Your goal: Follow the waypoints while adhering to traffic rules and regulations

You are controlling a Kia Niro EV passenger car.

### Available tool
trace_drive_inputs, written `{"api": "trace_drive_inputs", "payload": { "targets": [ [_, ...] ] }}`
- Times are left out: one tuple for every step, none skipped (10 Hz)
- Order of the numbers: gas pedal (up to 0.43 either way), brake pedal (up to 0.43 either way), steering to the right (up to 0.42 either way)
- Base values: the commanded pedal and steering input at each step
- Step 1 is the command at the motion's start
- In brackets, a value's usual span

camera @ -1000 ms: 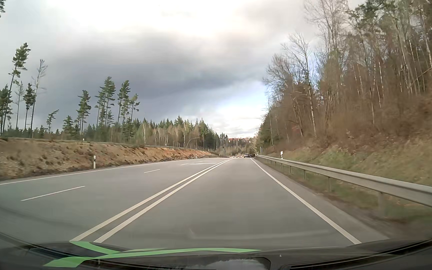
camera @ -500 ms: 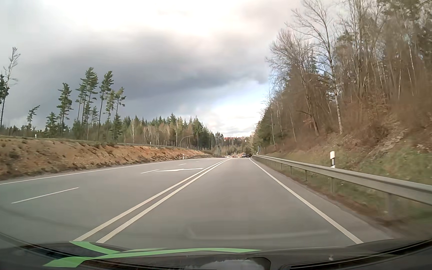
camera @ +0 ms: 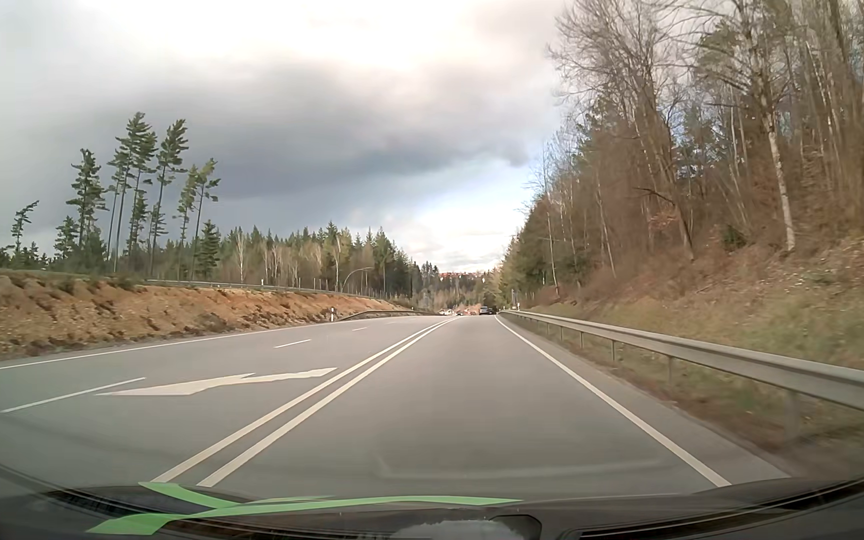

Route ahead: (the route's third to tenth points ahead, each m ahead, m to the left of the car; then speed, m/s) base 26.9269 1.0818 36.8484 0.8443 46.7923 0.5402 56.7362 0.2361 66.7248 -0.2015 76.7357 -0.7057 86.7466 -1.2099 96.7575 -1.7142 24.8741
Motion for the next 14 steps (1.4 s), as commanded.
{"api": "trace_drive_inputs", "payload": {
  "targets": [
    [0.110, 0.000, 0.005],
    [0.110, 0.000, 0.004],
    [0.110, 0.000, 0.004],
    [0.110, 0.000, 0.004],
    [0.110, 0.000, 0.004],
    [0.110, 0.000, 0.003],
    [0.110, 0.000, 0.003],
    [0.110, 0.000, 0.001],
    [0.110, 0.000, 0.001],
    [0.110, 0.000, 0.001],
    [0.110, 0.000, 0.000],
    [0.110, 0.000, 0.000],
    [0.110, 0.000, 0.000],
    [0.110, 0.000, 0.000]
  ]
}}
